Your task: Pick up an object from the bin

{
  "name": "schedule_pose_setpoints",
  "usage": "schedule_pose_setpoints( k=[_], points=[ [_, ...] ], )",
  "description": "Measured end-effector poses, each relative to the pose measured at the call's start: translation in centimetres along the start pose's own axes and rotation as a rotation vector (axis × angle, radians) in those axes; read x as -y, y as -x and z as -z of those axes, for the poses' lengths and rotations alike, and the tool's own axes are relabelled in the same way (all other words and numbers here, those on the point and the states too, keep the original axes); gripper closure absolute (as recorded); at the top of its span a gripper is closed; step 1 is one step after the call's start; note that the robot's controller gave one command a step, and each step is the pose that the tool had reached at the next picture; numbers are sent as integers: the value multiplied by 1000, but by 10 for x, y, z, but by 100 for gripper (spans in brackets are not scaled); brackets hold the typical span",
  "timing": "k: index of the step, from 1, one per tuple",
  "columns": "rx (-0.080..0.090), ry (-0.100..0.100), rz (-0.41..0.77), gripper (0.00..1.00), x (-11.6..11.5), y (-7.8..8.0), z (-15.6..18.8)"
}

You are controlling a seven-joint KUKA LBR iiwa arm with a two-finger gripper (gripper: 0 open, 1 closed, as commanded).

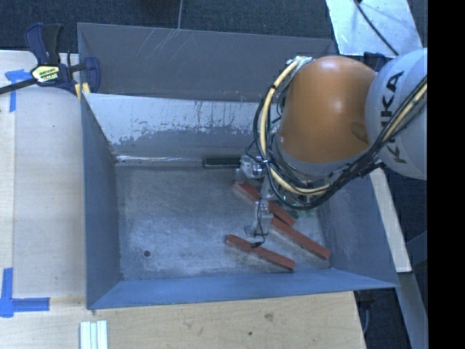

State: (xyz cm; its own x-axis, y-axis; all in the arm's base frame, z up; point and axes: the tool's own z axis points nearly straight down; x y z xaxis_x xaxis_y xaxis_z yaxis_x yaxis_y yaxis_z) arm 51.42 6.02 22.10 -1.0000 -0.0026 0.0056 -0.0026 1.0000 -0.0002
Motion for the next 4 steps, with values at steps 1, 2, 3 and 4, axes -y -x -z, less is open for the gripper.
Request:
schedule_pose_setpoints(
  k=[1,2,3,4],
  points=[
    [9,1,-2,0,0,2,4],
    [14,0,63,0,32,-6,-56],
    [3,1,-83,0,53,-18,-77],
    [8,1,-228,0,70,-17,-100]
  ],
)
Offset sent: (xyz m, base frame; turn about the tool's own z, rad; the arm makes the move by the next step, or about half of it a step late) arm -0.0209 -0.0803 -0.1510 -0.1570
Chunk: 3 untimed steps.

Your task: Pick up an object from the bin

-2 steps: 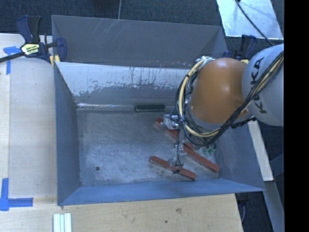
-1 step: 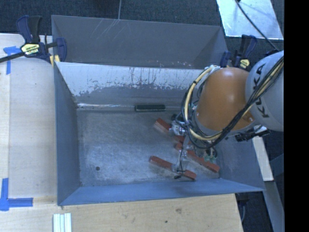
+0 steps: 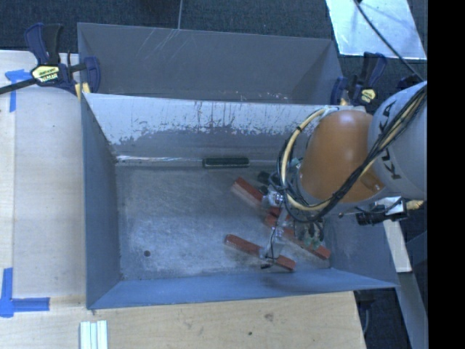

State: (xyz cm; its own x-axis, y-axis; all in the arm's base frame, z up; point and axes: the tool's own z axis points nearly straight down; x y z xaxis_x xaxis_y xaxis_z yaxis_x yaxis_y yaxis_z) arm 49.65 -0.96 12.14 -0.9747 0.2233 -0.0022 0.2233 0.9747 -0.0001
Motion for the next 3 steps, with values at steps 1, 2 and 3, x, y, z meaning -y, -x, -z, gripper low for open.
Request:
schedule_pose_setpoints(
  k=[1,2,3],
  points=[
    [-1,0,89,0,2,-13,-54],
    [3,0,-230,100,-6,-10,-51],
    [3,0,-230,100,-6,-10,-51]
  ],
)
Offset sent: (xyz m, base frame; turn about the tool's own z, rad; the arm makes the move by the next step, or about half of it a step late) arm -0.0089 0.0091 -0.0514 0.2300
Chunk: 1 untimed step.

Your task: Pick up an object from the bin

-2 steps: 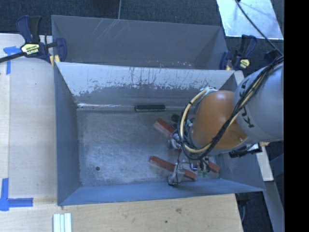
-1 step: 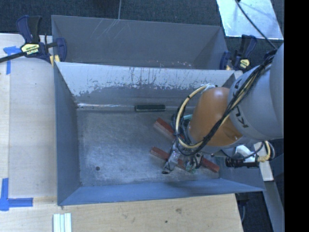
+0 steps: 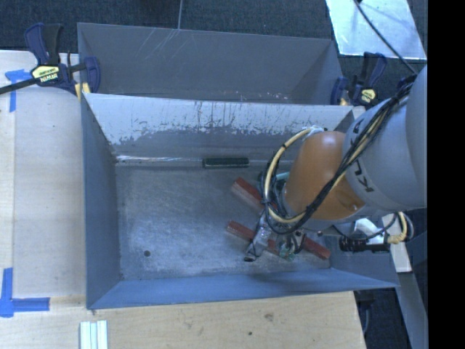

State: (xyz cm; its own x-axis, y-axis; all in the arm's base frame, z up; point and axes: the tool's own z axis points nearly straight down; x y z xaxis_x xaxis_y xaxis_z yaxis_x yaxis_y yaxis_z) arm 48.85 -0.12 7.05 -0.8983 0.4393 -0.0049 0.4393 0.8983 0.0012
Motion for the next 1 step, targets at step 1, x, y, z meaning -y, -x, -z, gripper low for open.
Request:
schedule_pose_setpoints(
  k=[1],
  points=[
    [-4,-1,0,100,1,-1,4]
  ],
)
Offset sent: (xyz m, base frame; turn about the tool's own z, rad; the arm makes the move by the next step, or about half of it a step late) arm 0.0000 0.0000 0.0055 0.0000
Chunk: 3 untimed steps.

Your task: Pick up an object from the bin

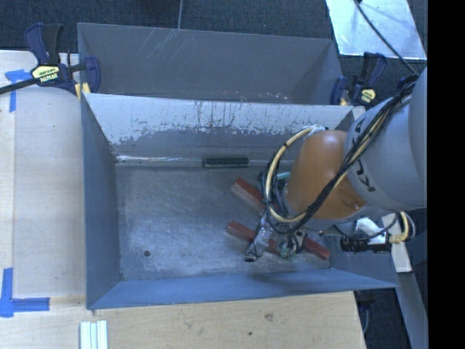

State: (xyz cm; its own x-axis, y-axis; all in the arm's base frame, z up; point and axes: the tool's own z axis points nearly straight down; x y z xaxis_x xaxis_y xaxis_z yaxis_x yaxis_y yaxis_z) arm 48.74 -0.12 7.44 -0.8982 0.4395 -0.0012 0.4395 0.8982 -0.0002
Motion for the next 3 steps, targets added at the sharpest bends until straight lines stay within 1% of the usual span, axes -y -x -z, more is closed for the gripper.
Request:
schedule_pose_setpoints(
  k=[1,3],
  points=[
    [-3,-1,0,100,0,0,13],
    [2,1,1,100,0,1,34]
  ],
)
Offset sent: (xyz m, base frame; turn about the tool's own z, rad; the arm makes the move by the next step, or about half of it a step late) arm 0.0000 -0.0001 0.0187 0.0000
